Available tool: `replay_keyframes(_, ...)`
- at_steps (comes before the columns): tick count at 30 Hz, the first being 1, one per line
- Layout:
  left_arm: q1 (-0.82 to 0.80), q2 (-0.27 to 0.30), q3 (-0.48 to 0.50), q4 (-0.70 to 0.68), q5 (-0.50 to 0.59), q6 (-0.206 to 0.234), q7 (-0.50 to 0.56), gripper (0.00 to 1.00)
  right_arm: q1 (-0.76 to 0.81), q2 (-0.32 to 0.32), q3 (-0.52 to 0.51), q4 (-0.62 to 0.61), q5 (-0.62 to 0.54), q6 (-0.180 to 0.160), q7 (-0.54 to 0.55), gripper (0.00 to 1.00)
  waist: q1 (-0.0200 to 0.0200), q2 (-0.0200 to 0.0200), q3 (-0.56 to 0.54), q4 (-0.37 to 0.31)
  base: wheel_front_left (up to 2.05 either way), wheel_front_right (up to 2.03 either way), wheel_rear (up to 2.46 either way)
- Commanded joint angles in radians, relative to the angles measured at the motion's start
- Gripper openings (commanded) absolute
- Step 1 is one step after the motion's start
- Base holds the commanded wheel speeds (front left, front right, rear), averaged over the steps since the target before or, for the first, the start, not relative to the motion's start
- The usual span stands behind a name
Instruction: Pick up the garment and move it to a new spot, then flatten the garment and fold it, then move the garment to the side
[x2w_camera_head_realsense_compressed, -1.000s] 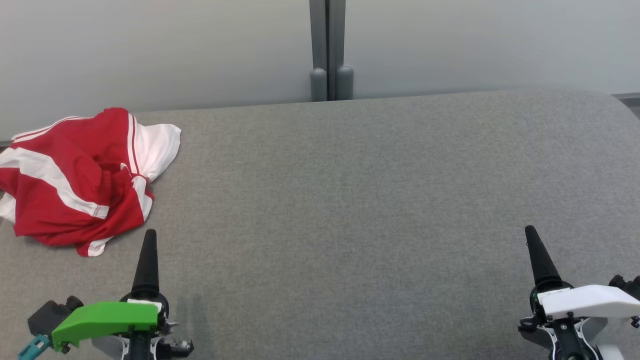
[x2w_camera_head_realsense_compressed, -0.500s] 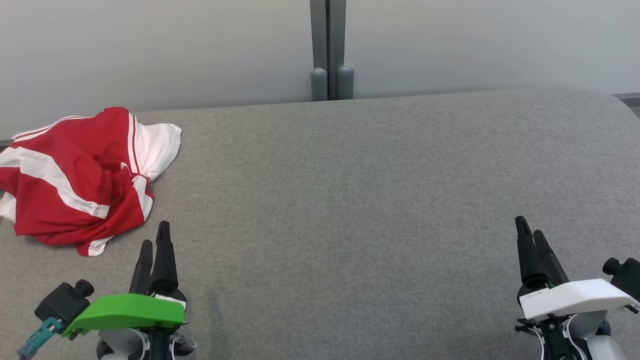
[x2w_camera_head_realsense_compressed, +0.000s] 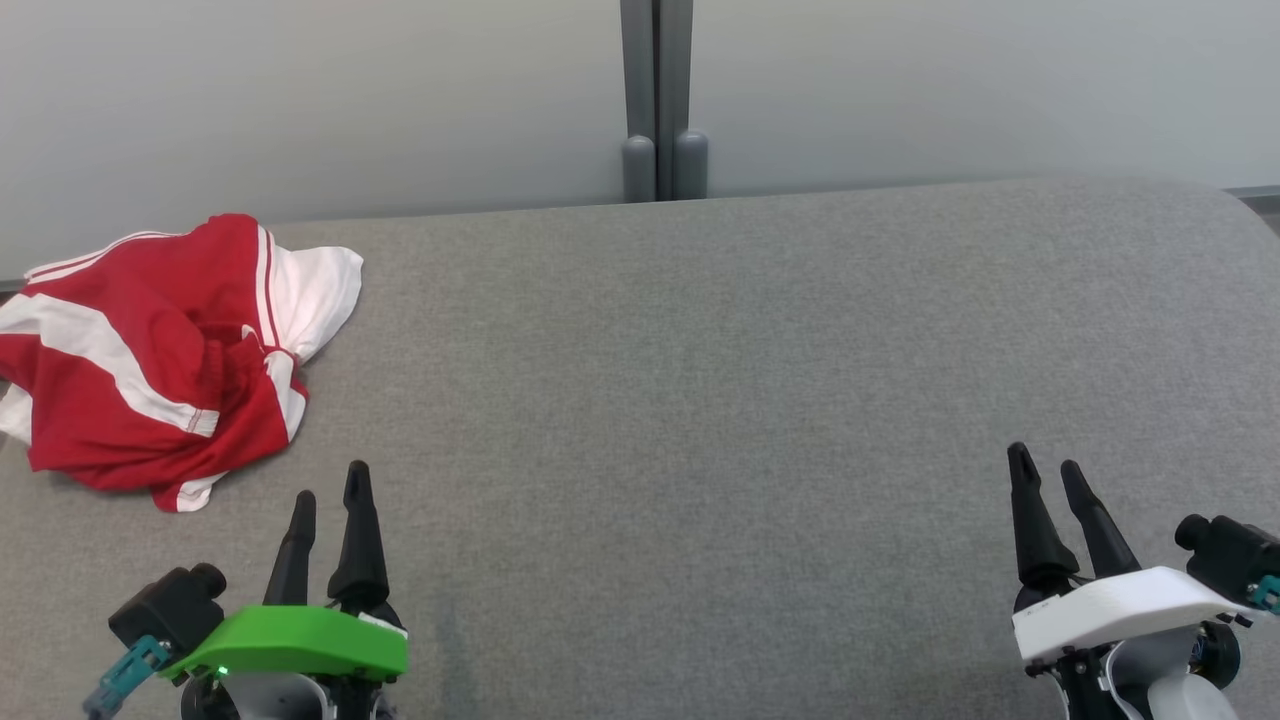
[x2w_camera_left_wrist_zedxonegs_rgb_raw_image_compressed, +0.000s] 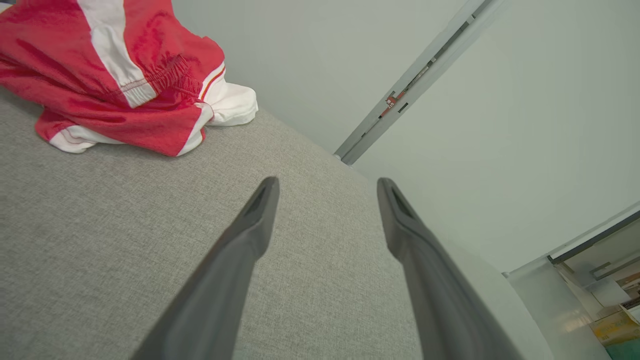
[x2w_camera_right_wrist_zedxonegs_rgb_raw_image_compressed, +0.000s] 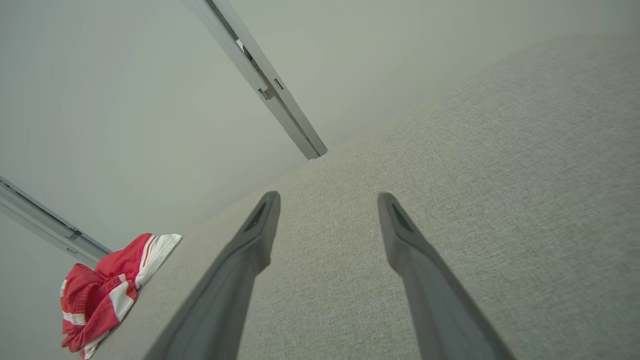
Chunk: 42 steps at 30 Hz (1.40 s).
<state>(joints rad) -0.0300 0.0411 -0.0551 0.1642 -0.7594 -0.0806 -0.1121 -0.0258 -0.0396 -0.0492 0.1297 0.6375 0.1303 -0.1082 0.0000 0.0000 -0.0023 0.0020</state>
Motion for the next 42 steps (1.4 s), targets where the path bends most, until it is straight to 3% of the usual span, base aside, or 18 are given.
replay_keyframes(1,0.001,0.007,-0.005,-0.007,0.035,-0.005,-0.009,1.0,0.005,-0.007,0.003,-0.004,-0.036,0.0,-0.014,1.0,0.0,0.0,0.0,-0.001,0.0,0.0,0.0)
replay_keyframes(18,0.018,0.009,-0.034,0.029,0.194,-0.003,-0.055,1.0,0.012,-0.009,0.019,0.027,-0.236,0.0,-0.059,1.0,0.0,0.0,0.0,0.0,0.0,0.0,0.0)
replay_keyframes(42,0.029,0.011,-0.052,0.106,0.327,-0.009,-0.111,1.0,0.023,-0.011,0.031,0.028,-0.456,0.0,-0.115,1.0,0.0,0.0,0.0,0.004,0.0,0.0,0.0)
